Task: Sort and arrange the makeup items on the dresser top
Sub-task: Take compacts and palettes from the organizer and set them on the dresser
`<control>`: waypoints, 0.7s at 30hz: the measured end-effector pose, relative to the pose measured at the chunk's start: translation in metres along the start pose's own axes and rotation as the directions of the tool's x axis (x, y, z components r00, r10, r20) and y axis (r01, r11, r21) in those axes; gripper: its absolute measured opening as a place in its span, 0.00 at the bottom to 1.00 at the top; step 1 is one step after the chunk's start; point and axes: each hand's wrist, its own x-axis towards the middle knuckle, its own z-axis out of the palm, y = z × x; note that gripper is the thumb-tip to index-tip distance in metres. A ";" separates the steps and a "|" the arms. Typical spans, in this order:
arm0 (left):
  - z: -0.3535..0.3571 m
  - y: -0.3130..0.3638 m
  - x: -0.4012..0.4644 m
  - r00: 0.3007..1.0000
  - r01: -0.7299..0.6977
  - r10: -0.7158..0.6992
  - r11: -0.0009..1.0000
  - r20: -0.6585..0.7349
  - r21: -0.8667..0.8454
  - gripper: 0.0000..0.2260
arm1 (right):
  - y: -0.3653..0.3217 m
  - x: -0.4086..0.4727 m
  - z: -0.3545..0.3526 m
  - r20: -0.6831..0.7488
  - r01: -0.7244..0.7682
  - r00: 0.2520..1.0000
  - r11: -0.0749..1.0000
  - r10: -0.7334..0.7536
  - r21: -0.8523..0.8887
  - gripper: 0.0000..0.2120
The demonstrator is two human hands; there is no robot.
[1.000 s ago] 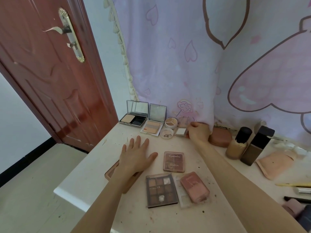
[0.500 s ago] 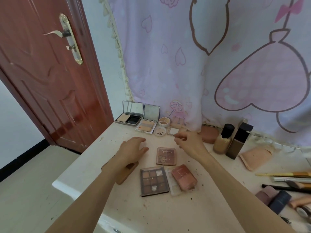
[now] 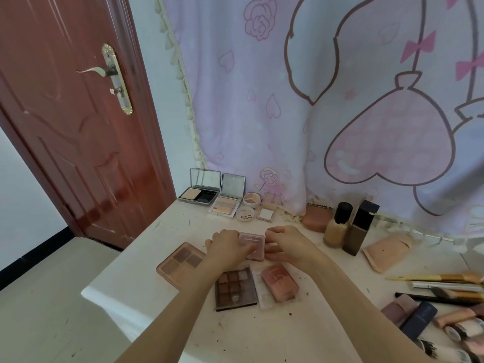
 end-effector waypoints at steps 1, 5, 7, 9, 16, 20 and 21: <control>0.000 0.001 0.000 1.000 0.002 -0.002 1.000 -0.013 -0.031 0.19 | -0.001 -0.002 0.002 0.012 0.003 1.000 0.999 -0.004 0.045 0.06; -0.003 0.007 -0.003 0.999 -0.012 0.003 0.987 -0.053 -0.163 0.25 | -0.006 -0.003 0.006 -0.064 0.048 0.997 0.987 -0.039 0.151 0.09; -0.005 0.008 -0.007 0.997 -0.034 0.015 0.965 -0.076 -0.259 0.26 | -0.008 -0.005 0.005 -0.076 0.063 0.996 0.978 -0.048 0.197 0.12; -0.006 0.008 -0.010 0.995 -0.054 0.025 0.950 -0.097 -0.309 0.26 | -0.013 -0.008 0.004 -0.061 0.079 0.996 0.958 -0.064 0.276 0.12; -0.017 0.002 -0.012 0.990 -0.122 0.074 0.859 -0.116 -0.497 0.18 | -0.013 -0.011 -0.001 -0.062 0.179 0.984 0.953 -0.169 0.245 0.11; -0.032 0.001 -0.025 0.979 -0.197 0.112 0.732 -0.170 -0.652 0.18 | -0.012 -0.016 0.001 0.112 0.131 0.979 0.943 -0.172 0.305 0.15; -0.035 0.002 -0.030 0.976 -0.210 0.121 0.722 -0.179 -0.659 0.17 | -0.013 -0.018 0.004 0.154 0.125 0.971 0.940 -0.181 0.318 0.16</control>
